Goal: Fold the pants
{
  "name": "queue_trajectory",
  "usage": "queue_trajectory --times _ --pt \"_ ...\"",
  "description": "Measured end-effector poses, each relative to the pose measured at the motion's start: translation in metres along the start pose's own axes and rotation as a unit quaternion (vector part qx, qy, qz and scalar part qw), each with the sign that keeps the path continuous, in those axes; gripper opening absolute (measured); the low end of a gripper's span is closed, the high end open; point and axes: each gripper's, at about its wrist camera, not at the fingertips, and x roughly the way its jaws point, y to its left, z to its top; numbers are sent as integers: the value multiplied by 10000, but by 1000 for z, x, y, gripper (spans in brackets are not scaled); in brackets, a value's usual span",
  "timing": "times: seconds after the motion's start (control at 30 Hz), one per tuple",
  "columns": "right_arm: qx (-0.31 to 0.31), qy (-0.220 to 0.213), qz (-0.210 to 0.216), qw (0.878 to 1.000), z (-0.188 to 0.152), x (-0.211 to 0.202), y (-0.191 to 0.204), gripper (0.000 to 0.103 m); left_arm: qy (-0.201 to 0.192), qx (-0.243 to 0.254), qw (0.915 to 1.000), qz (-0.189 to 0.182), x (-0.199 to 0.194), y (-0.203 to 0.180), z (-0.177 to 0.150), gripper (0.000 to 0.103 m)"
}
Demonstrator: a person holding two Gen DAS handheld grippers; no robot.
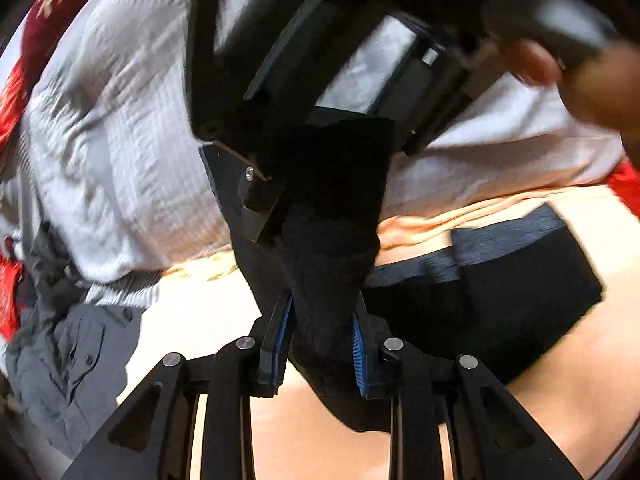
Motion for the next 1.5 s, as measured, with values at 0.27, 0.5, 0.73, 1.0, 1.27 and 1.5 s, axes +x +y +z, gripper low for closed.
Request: queue_trajectory --times 0.27,0.5,0.73,1.0,1.27,1.5 --pt "681 -860 294 9935 -84 -82 -79 19 16 647 9956 -677 -17 -89 26 27" --pt "1499 -1376 430 9781 -164 -113 -167 19 421 1471 9833 -988 3 -187 28 27" --pt "2359 -1578 495 9576 -220 -96 -251 19 1044 2102 9680 -886 49 -243 12 27" --pt "2984 -1479 911 9385 -253 -69 -284 29 1125 2723 9535 -636 48 -251 -10 29" --pt "2535 -1973 194 9468 -224 -117 -275 40 1328 2125 9541 -1642 15 -192 2 33" --pt "2309 -1845 -138 9552 -177 -103 -270 40 1165 1735 9591 -1912 -7 -183 5 74"
